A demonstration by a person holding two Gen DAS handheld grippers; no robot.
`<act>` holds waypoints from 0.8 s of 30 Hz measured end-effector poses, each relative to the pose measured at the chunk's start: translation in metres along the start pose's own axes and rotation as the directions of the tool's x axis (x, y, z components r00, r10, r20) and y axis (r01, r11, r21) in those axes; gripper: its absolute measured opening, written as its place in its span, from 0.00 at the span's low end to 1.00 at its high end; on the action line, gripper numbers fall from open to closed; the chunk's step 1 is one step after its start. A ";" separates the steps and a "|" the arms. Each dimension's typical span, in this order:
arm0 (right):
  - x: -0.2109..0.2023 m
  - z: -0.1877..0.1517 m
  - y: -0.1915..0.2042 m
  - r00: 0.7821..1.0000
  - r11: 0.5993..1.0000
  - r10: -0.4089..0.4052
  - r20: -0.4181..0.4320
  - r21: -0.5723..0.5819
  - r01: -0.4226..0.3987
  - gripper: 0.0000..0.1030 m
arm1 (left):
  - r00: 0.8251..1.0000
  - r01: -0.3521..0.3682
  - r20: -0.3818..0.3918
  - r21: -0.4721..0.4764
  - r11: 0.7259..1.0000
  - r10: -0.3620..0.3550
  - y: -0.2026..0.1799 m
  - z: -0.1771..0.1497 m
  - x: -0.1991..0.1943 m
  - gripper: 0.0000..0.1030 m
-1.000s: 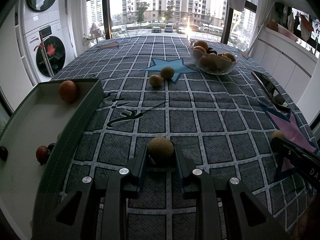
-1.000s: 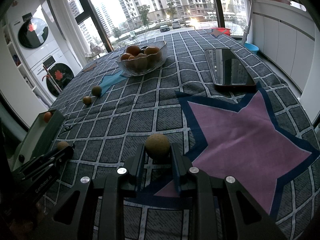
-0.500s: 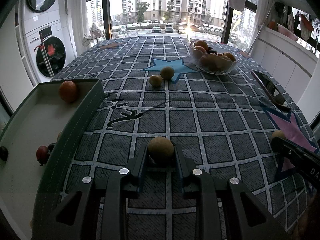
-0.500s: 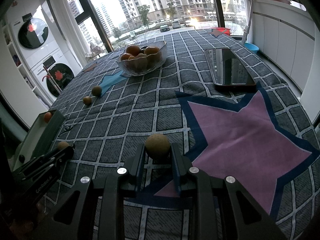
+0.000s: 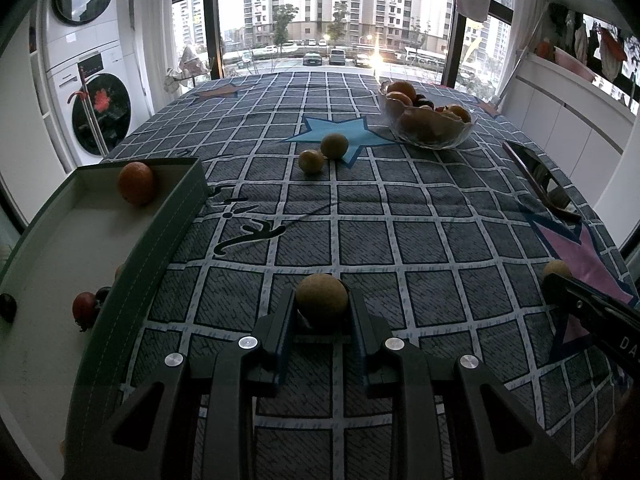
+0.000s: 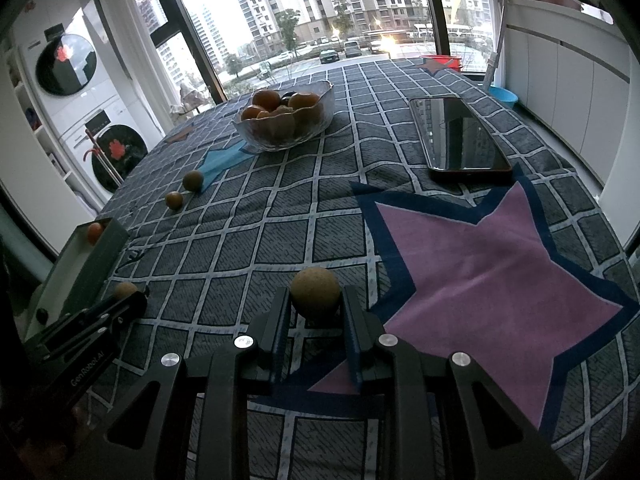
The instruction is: Organize fruits
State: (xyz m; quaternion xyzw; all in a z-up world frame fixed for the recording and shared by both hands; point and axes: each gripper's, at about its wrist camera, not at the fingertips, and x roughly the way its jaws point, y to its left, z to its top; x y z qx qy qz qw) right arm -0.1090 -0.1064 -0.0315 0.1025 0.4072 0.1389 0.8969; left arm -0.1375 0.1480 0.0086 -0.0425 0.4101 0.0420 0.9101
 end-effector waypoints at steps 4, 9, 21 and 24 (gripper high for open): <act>0.000 0.000 0.000 1.000 1.000 0.000 0.000 -0.001 0.000 0.27 | 1.000 0.000 0.000 0.000 1.000 0.000 0.000 0.000 0.000 0.26; 0.000 0.000 0.000 1.000 1.000 -0.002 0.000 -0.002 0.002 0.27 | 1.000 0.000 0.000 0.000 1.000 0.000 0.000 0.000 0.000 0.26; 0.000 0.000 0.001 1.000 1.000 -0.001 0.000 -0.002 0.001 0.27 | 1.000 0.000 0.000 0.002 1.000 0.000 0.000 0.000 0.000 0.26; 0.000 0.000 0.001 1.000 1.000 0.000 0.000 0.000 0.000 0.28 | 1.000 -0.001 0.000 0.001 1.000 0.001 0.000 0.000 0.000 0.26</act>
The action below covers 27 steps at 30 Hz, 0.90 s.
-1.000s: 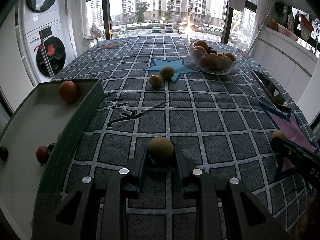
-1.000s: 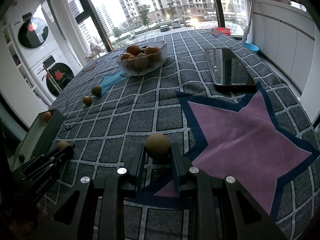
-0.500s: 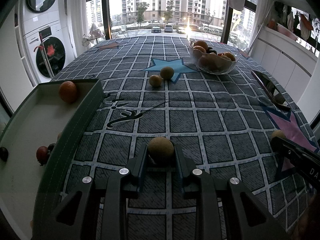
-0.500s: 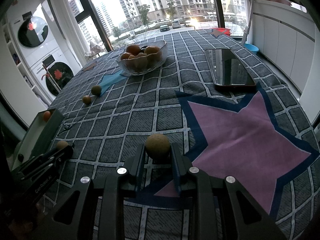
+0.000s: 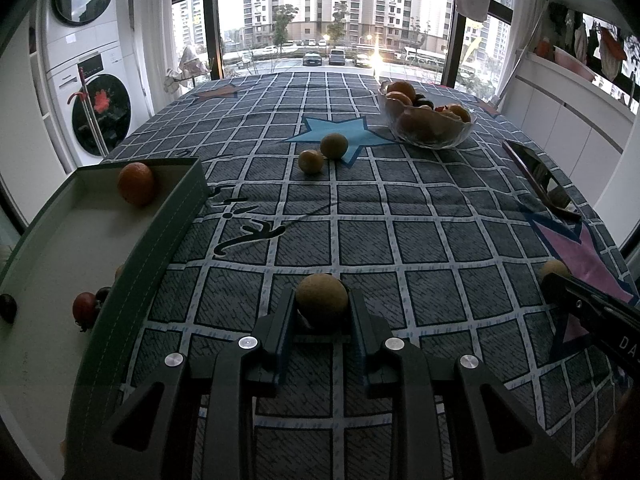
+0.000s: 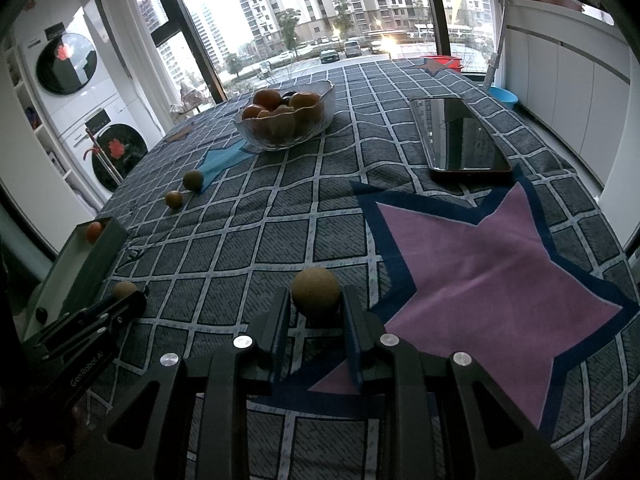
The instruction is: Organize fruits
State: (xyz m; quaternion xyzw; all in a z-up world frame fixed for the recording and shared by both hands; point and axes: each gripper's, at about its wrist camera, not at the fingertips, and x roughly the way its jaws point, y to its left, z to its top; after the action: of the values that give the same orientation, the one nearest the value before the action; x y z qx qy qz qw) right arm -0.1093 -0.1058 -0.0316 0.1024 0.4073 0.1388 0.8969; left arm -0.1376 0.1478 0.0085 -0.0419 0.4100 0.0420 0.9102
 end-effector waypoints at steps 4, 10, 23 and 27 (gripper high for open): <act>0.000 0.000 0.000 1.000 1.000 -0.001 0.000 -0.001 0.001 0.28 | 1.000 -0.001 0.000 0.001 1.000 0.001 0.000 0.000 0.000 0.26; 0.000 0.000 0.001 1.000 1.000 -0.004 -0.001 -0.003 0.004 0.29 | 1.000 0.000 0.000 0.001 1.000 0.000 0.000 0.000 0.000 0.26; 0.001 0.000 0.009 0.998 0.996 -0.060 -0.014 -0.069 0.058 0.29 | 1.000 0.000 0.000 0.002 1.000 0.000 0.000 0.000 0.000 0.26; 0.002 0.001 0.015 0.995 0.990 -0.096 -0.027 -0.106 0.093 0.29 | 1.000 0.000 0.000 0.002 1.000 0.000 0.000 0.000 0.000 0.26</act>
State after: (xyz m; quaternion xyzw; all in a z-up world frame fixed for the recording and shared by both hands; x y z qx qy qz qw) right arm -0.1096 -0.0911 -0.0282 0.0337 0.4180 0.1190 0.9000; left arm -0.1376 0.1480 0.0085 -0.0411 0.4100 0.0415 0.9102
